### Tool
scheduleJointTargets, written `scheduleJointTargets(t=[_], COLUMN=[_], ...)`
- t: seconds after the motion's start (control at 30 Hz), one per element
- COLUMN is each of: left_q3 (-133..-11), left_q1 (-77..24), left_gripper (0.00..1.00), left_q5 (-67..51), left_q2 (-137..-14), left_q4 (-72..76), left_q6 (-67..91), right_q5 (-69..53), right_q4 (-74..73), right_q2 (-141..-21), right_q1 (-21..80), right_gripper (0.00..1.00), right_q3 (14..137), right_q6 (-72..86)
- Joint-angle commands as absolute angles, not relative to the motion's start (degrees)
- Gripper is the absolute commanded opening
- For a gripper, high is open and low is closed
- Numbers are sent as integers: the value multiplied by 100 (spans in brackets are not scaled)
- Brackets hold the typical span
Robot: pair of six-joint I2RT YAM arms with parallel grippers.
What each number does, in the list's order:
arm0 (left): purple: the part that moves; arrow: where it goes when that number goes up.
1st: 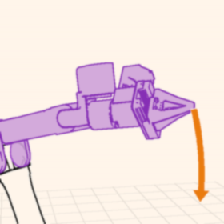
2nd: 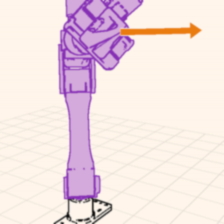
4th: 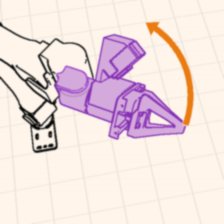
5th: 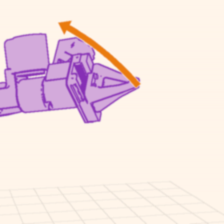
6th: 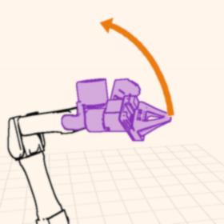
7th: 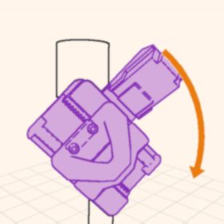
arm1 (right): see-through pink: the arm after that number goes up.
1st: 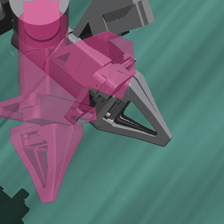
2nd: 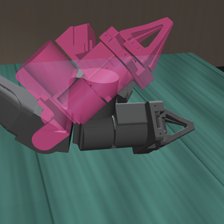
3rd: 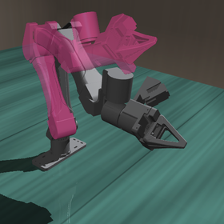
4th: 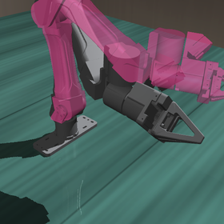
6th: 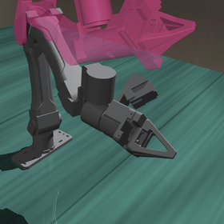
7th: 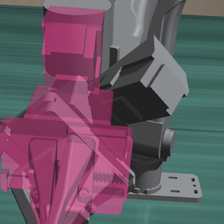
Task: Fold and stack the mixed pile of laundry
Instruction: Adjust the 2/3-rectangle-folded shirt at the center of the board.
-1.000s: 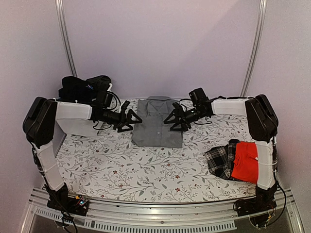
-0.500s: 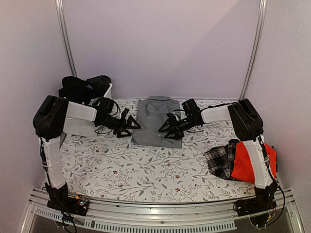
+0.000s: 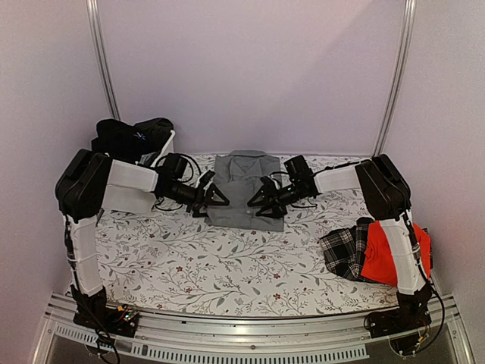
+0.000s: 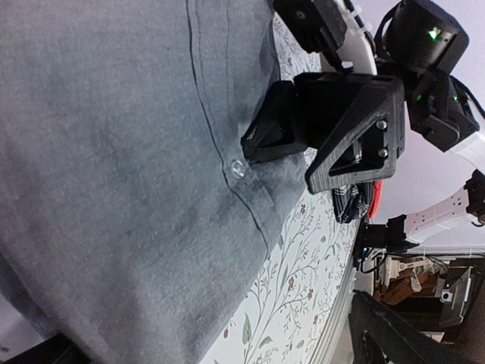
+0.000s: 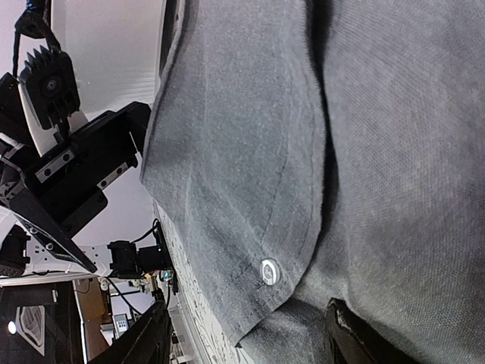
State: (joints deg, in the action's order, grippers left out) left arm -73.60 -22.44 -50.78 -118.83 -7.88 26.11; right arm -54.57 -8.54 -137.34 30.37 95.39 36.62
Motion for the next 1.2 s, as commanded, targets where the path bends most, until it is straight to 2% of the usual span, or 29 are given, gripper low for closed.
scheduleJointTargets(t=[0.0, 0.07, 0.3, 0.37, 0.43, 0.5, 0.6, 0.67, 0.8, 0.9, 0.97, 1.17], left_q3=[-6958, -6840, -6311, -6174, -6020, -5901, -5858, -5931, -6346, -6834, -6963, -7040], left_q1=[-2290, -2266, -2212, -2118, -1963, -1808, -1681, -1694, -1952, -2269, -2479, -3078], left_gripper=[100, 99, 73, 62, 42, 38, 39, 49, 60, 65, 66, 79], left_q5=[-5255, -5211, -4996, -4941, -4805, -4596, -4325, -4218, -4320, -4694, -5015, -5386], left_q2=[-11538, -11406, -11057, -11024, -10977, -10842, -10558, -10326, -10082, -10449, -10720, -11472], left_q4=[-1167, -1403, -1722, -1748, -1742, -1719, -1654, -1597, -1479, -1363, -749, 816], left_q6=[2189, 2055, 1876, 1904, 1989, 2068, 2161, 2157, 2172, 2457, 2959, 4190], right_q5=[-4951, -4937, -4913, -4911, -4918, -4942, -5127, -5267, -5591, -5959, -6242, -6691], right_q4=[-1149, -1151, -1223, -1251, -1314, -1378, -1438, -1483, -1580, -1528, -1341, 94], right_q2=[-14019, -14012, -14006, -13986, -13930, -13848, -13568, -13248, -12670, -12397, -12359, -12658], right_q1=[3015, 3006, 3006, 3005, 3006, 3006, 3027, 3043, 3039, 3049, 3073, 3094], right_gripper=[68, 68, 69, 68, 68, 68, 69, 70, 73, 78, 79, 80], right_q3=[9258, 9223, 9199, 9178, 9184, 9205, 9320, 9437, 9583, 9474, 9305, 8502], right_q6=[3679, 3674, 3655, 3626, 3576, 3507, 3332, 3207, 3059, 3086, 3264, 4354])
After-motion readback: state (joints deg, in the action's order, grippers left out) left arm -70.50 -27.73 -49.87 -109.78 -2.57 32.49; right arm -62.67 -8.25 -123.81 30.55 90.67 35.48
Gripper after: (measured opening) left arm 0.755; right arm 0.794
